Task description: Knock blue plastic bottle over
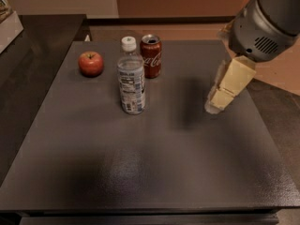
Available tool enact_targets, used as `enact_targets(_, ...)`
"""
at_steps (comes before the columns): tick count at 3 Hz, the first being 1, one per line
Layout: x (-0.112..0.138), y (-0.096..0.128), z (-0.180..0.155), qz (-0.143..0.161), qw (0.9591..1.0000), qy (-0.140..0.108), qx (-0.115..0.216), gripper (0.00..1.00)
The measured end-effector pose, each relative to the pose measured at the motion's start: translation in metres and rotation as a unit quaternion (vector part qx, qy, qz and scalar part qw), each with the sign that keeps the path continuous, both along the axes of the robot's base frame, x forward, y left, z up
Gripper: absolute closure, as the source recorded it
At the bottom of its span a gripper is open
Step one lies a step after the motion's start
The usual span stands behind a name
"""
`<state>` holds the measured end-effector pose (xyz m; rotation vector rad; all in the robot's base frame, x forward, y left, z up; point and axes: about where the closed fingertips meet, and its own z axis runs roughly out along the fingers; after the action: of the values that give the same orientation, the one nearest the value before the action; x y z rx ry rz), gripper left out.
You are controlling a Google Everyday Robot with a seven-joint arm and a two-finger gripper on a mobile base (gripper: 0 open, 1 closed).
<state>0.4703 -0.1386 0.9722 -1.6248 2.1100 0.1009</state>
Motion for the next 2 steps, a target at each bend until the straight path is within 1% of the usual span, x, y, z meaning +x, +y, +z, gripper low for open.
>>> enact_targets(1, 0.019, 0.044, -0.004, 0.012, 0.9992, -0.017, 0.035, 0.00)
enact_targets(2, 0.038, 0.084, -0.009, 0.024, 0.9968, -0.022, 0.072, 0.00)
